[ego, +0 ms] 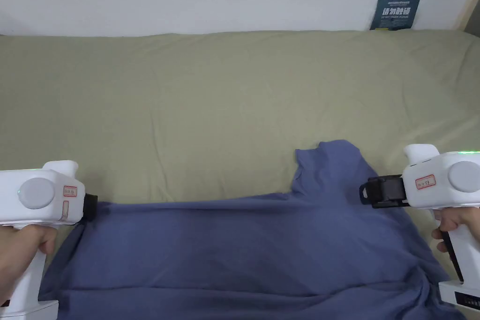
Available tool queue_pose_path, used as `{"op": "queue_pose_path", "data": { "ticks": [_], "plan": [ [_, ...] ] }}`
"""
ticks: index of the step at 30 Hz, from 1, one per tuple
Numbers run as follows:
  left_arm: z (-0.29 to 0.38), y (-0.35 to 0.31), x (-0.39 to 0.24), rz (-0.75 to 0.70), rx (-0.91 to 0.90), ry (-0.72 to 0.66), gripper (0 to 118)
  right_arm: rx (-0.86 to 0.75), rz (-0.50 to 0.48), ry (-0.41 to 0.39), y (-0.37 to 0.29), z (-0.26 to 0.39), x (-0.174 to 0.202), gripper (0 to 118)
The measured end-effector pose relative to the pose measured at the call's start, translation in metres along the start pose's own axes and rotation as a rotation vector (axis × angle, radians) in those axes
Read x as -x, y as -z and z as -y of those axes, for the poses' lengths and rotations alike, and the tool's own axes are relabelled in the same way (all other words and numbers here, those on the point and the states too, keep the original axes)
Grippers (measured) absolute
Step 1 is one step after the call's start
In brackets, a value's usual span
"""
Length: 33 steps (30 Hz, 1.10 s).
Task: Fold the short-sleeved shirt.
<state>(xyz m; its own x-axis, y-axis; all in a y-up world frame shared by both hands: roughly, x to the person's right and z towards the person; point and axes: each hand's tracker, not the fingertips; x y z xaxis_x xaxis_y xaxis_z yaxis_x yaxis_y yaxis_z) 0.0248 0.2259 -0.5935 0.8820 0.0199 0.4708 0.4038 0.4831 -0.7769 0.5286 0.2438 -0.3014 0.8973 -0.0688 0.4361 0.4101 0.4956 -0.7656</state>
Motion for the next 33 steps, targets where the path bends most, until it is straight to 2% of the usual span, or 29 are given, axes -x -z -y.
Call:
{"op": "queue_pose_path", "data": {
  "ticks": [3, 6, 7, 8, 9, 10, 11, 12, 15, 20, 21, 24, 25, 33],
  "plan": [
    [0.0, 0.002, 0.002, 0.004, 0.0, -0.009, 5, 0.072, 0.066, -0.009, 0.022, -0.002, -0.006, 118],
    [-0.001, 0.004, 0.003, 0.004, 0.002, -0.006, 4, 0.097, 0.066, 0.027, 0.034, -0.002, -0.018, 116],
    [-0.001, 0.005, 0.004, 0.003, 0.005, 0.001, 4, 0.087, 0.045, 0.044, 0.03, -0.002, -0.021, 84],
    [-0.001, 0.005, 0.004, 0.003, 0.005, 0.002, 5, 0.08, 0.063, 0.043, 0.029, -0.002, -0.022, 42],
    [-0.001, 0.004, 0.004, 0.004, 0.005, 0.0, 5, 0.041, 0.157, 0.015, 0.025, 0.0, -0.021, 25],
    [-0.001, 0.003, 0.004, 0.006, 0.005, -0.002, 5, 0.028, 0.026, 0.027, 0.021, 0.0, -0.023, 3],
    [0.0, 0.002, 0.005, 0.007, 0.002, -0.001, 5, 0.05, -0.018, 0.08, 0.017, 0.0, -0.026, 3],
    [0.001, -0.001, 0.006, 0.009, -0.002, -0.003, 4, 0.02, 0.017, 0.078, 0.012, 0.002, -0.025, 2],
    [0.007, -0.014, 0.011, 0.013, -0.016, -0.022, 4, -0.011, -0.008, 0.059, -0.005, 0.008, -0.023, 2],
    [0.023, -0.05, 0.016, 0.034, -0.037, -0.005, 4, -0.102, -0.05, 0.076, -0.058, 0.022, -0.02, 2],
    [0.016, -0.035, 0.014, 0.03, -0.049, -0.013, 4, -0.122, -0.067, 0.08, -0.07, 0.026, -0.02, 2],
    [0.02, -0.046, 0.017, 0.065, -0.088, -0.047, 4, -0.159, -0.079, 0.078, -0.102, 0.042, -0.018, 3],
    [0.046, -0.089, 0.031, 0.054, -0.094, -0.039, 4, -0.168, -0.091, 0.08, -0.113, 0.049, -0.017, 2],
    [0.126, -0.167, 0.035, 0.061, -0.184, -0.017, 4, -0.219, -0.133, 0.054, -0.177, 0.132, -0.014, 2]
  ]
}}
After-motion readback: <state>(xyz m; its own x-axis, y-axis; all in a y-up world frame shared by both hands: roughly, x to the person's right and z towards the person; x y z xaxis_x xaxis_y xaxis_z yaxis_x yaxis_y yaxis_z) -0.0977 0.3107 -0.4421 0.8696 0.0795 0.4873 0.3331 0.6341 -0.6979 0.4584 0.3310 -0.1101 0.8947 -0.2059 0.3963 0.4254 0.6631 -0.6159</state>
